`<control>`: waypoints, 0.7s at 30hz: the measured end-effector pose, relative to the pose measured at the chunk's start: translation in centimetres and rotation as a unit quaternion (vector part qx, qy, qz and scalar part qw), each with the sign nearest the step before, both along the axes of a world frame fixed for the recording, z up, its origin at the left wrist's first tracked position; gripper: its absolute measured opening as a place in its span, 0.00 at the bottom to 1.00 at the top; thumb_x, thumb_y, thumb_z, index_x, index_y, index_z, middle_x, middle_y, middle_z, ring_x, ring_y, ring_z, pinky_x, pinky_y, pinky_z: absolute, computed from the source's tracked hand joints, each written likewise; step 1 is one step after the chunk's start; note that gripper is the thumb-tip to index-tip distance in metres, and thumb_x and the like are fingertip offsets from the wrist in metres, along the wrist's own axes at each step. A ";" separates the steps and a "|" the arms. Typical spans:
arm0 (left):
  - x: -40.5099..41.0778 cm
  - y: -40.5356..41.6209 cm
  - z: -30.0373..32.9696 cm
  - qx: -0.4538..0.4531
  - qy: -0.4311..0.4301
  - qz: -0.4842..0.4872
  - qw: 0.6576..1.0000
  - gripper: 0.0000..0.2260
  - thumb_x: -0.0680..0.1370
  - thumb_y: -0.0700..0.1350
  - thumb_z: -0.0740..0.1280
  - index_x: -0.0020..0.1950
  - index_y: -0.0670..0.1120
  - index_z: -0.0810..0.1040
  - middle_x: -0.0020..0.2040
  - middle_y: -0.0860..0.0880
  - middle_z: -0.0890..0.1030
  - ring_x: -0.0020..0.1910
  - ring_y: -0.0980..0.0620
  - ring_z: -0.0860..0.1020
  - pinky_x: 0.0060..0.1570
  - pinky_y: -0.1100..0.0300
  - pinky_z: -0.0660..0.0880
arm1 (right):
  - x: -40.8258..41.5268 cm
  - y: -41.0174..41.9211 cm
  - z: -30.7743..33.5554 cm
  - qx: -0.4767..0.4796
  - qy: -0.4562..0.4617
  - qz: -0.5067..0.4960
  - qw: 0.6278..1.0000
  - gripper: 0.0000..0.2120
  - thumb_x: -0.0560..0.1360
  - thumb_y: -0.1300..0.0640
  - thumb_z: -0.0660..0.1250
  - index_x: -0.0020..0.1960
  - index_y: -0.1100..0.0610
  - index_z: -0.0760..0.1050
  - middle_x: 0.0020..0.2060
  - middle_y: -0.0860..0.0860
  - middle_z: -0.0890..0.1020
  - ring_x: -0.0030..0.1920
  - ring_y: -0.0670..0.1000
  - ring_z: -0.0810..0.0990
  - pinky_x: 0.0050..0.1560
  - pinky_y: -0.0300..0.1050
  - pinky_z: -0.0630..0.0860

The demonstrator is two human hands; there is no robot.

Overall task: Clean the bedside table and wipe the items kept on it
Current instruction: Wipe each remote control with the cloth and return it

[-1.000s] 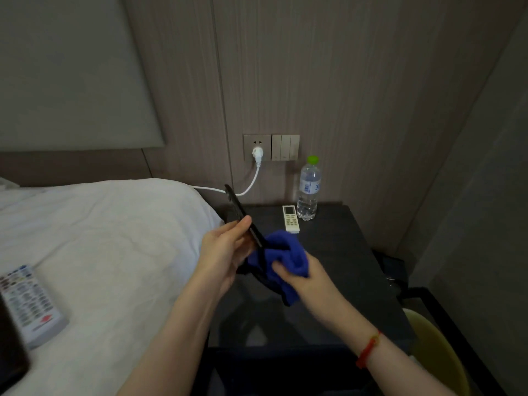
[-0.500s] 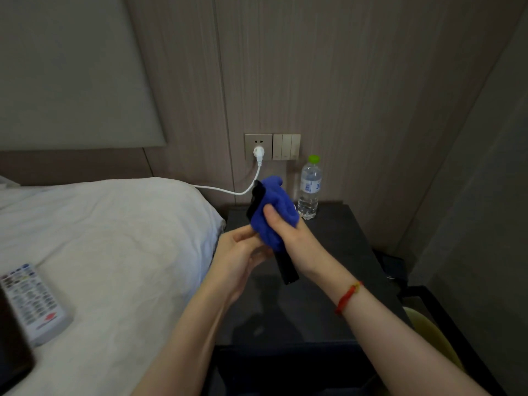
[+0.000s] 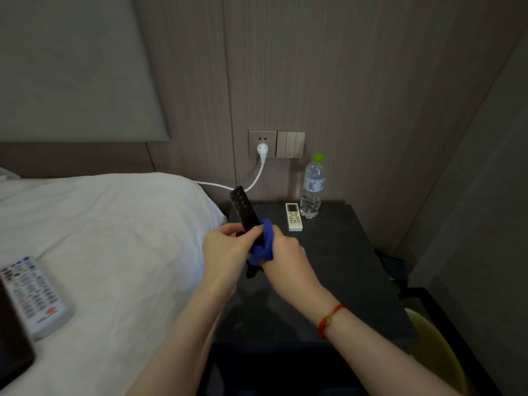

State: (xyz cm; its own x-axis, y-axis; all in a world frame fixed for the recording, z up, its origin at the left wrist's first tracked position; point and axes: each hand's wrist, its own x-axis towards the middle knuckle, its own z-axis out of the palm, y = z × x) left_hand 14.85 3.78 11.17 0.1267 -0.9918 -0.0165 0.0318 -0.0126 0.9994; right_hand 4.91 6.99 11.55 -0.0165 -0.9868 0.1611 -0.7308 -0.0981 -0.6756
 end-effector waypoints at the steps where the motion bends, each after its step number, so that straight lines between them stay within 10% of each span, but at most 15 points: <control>1: 0.0 -0.4 0.2 -0.016 -0.020 0.023 0.999 0.05 0.67 0.43 0.75 0.33 0.47 0.81 0.28 0.50 0.81 0.32 0.54 0.81 0.34 0.58 0.78 | 0.0 0.0 -0.4 0.006 0.004 -0.004 1.000 0.14 0.75 0.57 0.63 0.60 0.55 0.67 0.51 0.57 0.80 0.51 0.60 0.79 0.51 0.57 0.77; 14: -4.4 -5.0 -2.5 0.052 -0.057 -0.005 0.997 0.13 0.70 0.42 0.73 0.53 0.42 0.78 0.44 0.47 0.82 0.39 0.57 0.78 0.42 0.62 0.77 | -2.6 -3.6 -4.0 0.047 -0.088 -0.055 0.994 0.12 0.76 0.61 0.62 0.59 0.57 0.70 0.49 0.52 0.77 0.47 0.50 0.79 0.45 0.42 0.76; 21: -6.0 -13.3 -3.3 0.082 -0.079 0.023 0.993 0.13 0.68 0.41 0.76 0.46 0.35 0.81 0.46 0.34 0.83 0.47 0.39 0.82 0.50 0.42 0.78 | -6.1 -9.8 -3.7 0.071 -0.405 -0.090 0.907 0.10 0.75 0.64 0.63 0.56 0.63 0.76 0.45 0.55 0.82 0.49 0.54 0.79 0.45 0.36 0.77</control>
State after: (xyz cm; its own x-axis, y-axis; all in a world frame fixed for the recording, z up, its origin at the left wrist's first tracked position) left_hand 8.88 -9.54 7.86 0.1862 -0.9703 -0.1544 -0.1203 -0.1785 0.9766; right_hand -1.20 -2.81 7.90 -0.2360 -0.9661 -0.1051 0.0151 0.1045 -0.9944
